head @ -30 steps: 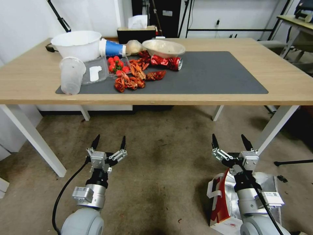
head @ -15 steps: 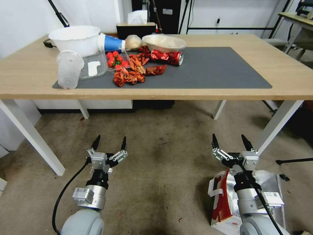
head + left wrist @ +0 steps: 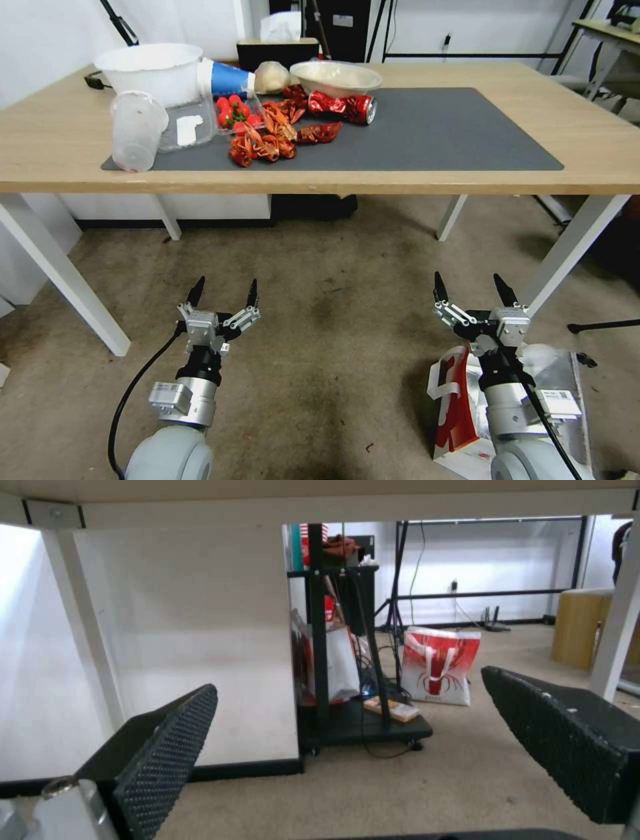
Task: Pick up the food delivery bag from the floor and place it on the table.
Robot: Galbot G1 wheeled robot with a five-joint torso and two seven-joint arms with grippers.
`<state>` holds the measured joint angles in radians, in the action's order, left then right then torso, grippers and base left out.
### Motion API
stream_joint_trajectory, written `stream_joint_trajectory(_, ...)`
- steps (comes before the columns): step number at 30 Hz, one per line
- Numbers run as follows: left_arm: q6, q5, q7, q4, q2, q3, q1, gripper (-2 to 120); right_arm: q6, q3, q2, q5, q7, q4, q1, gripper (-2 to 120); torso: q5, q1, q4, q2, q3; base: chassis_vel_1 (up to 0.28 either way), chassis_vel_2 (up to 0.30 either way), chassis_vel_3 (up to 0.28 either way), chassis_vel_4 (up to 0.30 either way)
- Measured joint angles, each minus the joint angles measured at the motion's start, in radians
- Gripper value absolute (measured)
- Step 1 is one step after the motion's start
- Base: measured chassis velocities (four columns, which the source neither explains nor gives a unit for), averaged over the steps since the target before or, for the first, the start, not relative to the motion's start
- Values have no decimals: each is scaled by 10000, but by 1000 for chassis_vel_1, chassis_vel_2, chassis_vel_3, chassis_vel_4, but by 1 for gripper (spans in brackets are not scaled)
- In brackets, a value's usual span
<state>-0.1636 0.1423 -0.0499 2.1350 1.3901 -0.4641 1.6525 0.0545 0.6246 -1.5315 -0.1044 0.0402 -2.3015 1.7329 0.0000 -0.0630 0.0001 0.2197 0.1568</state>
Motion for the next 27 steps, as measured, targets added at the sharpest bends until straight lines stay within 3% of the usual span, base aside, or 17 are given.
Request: stream_joint_trajectory(27, -4, 0, -16, 29, 26, 28, 18, 99, 88, 65, 7, -78, 53, 219, -39, 100, 1, 201, 0, -1044, -843, 0, 0, 0, 0)
